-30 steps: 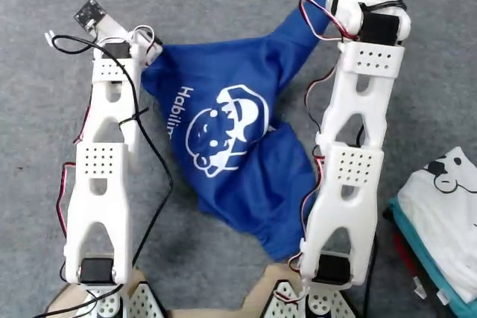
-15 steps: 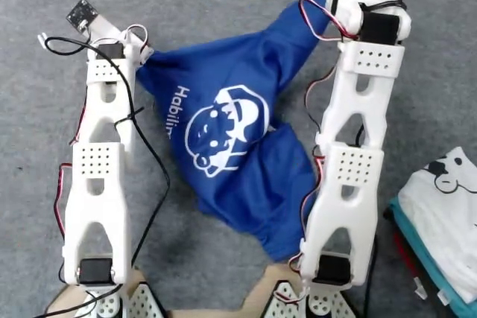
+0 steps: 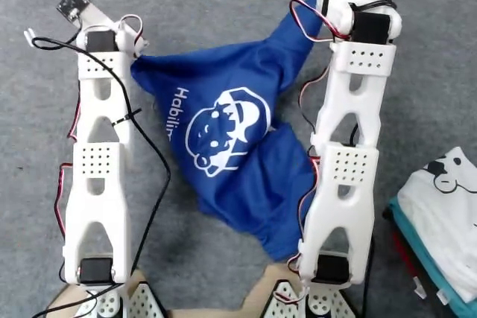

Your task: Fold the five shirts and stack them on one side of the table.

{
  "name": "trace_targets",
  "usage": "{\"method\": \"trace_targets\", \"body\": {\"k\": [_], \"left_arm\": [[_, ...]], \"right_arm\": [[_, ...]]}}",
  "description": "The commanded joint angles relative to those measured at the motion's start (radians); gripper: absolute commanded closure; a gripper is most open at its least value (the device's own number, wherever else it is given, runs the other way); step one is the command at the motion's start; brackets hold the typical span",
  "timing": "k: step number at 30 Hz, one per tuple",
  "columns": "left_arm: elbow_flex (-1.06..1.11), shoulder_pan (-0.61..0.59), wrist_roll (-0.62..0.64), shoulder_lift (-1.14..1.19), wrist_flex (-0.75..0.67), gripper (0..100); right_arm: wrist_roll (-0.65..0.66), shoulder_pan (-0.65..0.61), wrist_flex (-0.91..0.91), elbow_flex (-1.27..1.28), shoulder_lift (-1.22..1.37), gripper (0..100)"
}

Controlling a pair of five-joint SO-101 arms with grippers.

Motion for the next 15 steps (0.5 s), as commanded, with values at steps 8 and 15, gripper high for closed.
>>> {"method": "trace_targets", "body": {"k": [8, 15], "left_arm": [[-0.077, -0.025, 0.077, -0.01, 0.025, 98], [-0.077, -0.025, 0.08, -0.01, 0.184, 92]], "right_arm": [[0.049, -0.012, 0.014, -0.047, -0.058, 99.4], [0.049, -0.012, 0.012, -0.047, -0.058, 99.4]]}}
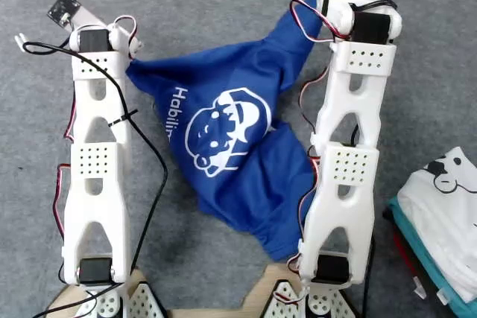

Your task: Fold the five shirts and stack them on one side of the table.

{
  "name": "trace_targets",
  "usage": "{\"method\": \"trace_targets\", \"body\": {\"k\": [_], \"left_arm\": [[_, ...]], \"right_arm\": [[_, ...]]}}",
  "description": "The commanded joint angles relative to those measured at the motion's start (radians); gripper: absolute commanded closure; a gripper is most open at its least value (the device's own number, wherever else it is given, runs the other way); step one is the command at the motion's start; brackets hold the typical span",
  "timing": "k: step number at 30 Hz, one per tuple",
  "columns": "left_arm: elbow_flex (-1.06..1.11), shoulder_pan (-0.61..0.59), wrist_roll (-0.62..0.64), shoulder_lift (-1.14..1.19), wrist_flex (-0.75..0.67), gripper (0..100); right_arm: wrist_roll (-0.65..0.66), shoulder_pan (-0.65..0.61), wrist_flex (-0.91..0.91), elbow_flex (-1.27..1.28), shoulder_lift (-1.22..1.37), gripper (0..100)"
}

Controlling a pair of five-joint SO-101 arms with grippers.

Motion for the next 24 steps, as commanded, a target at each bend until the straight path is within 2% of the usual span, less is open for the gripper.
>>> {"method": "trace_targets", "body": {"k": [1, 4, 10, 13, 19, 24], "left_arm": [[-0.044, -0.002, 0.011, -0.016, 0.112, 89], [-0.038, 0.0, 0.026, -0.015, 0.193, 82], [-0.023, -0.04, 0.06, -0.018, 0.16, 78], [-0.044, -0.044, 0.06, -0.015, 0.041, 79], [0.103, -0.002, 0.061, 0.031, -0.345, 79], [0.178, -0.003, 0.057, 0.062, -0.413, 81]], "right_arm": [[0.008, -0.012, 0.002, -0.047, -0.058, 99.4], [0.008, -0.012, 0.002, -0.045, -0.058, 99.4], [0.009, -0.012, 0.002, -0.045, -0.056, 99.4], [0.009, -0.012, 0.002, -0.045, -0.056, 99.4], [0.009, -0.013, 0.003, -0.045, -0.056, 99.4], [0.035, -0.013, 0.005, -0.042, -0.054, 99.4]]}}
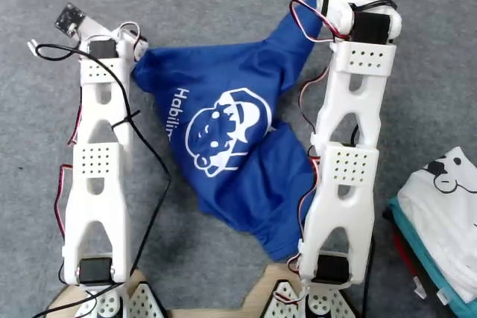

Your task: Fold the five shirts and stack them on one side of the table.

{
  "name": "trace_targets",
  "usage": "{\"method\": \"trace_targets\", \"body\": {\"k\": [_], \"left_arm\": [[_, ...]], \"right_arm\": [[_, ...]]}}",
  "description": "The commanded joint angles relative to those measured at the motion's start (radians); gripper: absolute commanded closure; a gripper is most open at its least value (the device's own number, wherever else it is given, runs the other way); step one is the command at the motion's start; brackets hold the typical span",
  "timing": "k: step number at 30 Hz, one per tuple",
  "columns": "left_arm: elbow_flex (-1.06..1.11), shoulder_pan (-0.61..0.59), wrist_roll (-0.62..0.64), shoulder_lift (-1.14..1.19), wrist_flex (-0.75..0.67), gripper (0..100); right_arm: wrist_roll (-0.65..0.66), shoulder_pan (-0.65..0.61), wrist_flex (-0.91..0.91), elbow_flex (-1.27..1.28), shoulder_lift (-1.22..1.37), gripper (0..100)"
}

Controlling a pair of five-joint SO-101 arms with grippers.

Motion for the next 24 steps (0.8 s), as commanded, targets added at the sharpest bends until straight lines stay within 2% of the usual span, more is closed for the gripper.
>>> {"method": "trace_targets", "body": {"k": [1, 4, 12, 18, 24], "left_arm": [[0.012, 0.003, 0.003, -0.015, -0.041, 81], [0.012, 0.006, -0.011, -0.015, -0.023, 81], [0.043, 0.048, -0.152, -0.015, -0.003, 82], [0.043, 0.068, -0.292, -0.015, -0.003, 97], [0.043, 0.064, -0.293, -0.019, 0.017, 98]], "right_arm": [[0.02, -0.013, 0.005, -0.042, -0.053, 99.4], [0.02, -0.013, 0.005, -0.042, -0.053, 99.4], [0.02, -0.013, 0.005, -0.042, -0.054, 99.4], [0.02, -0.013, 0.005, -0.044, -0.056, 99.4], [0.02, -0.012, 0.005, -0.044, -0.056, 99.4]]}}
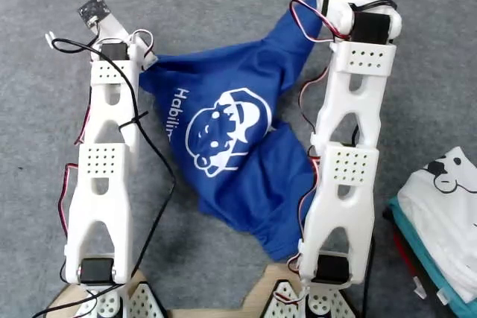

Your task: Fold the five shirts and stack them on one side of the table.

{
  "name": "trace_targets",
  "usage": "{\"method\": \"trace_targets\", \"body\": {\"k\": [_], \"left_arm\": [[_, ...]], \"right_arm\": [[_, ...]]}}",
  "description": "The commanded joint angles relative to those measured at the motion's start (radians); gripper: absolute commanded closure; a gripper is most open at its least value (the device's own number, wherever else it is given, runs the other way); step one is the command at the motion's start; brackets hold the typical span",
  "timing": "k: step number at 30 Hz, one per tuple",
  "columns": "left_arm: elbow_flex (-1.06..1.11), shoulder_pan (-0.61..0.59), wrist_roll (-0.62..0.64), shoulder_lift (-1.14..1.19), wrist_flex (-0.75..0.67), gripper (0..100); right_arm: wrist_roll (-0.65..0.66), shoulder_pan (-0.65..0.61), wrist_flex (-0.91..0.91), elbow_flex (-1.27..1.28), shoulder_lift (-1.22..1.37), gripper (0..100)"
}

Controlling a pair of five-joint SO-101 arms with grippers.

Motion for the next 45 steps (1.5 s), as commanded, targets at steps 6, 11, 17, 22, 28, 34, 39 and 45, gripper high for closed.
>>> {"method": "trace_targets", "body": {"k": [6, 11, 17, 22, 28, 34, 39, 45], "left_arm": [[-0.117, 0.006, -0.012, -0.051, 0.215, 98], [-0.255, -0.012, -0.011, -0.14, 0.253, 98], [-0.258, -0.018, 0.017, -0.406, 0.267, 98], [-0.258, -0.018, 0.017, -0.619, 0.315, 98], [-0.258, -0.035, 0.014, -0.895, 0.407, 98], [-0.256, -0.109, 0.011, -1.218, 0.445, 98], [-0.252, -0.123, -0.015, -1.449, 0.497, 98], [-0.21, -0.129, -0.058, -1.63, 0.565, 98]], "right_arm": [[0.006, -0.013, 0.003, -0.045, -0.056, 99.4], [0.002, -0.021, 0.025, -0.045, -0.119, 99.4], [-0.052, -0.05, 0.04, -0.045, -0.248, 99.4], [-0.084, -0.064, 0.054, -0.045, -0.415, 99.4], [-0.117, -0.064, 0.046, -0.047, -0.647, 99.4], [-0.109, -0.062, 0.048, -0.044, -0.877, 99.4], [-0.109, -0.062, 0.055, -0.035, -1.05, 99.4], [-0.109, -0.064, 0.166, -0.035, -1.201, 99.4]]}}
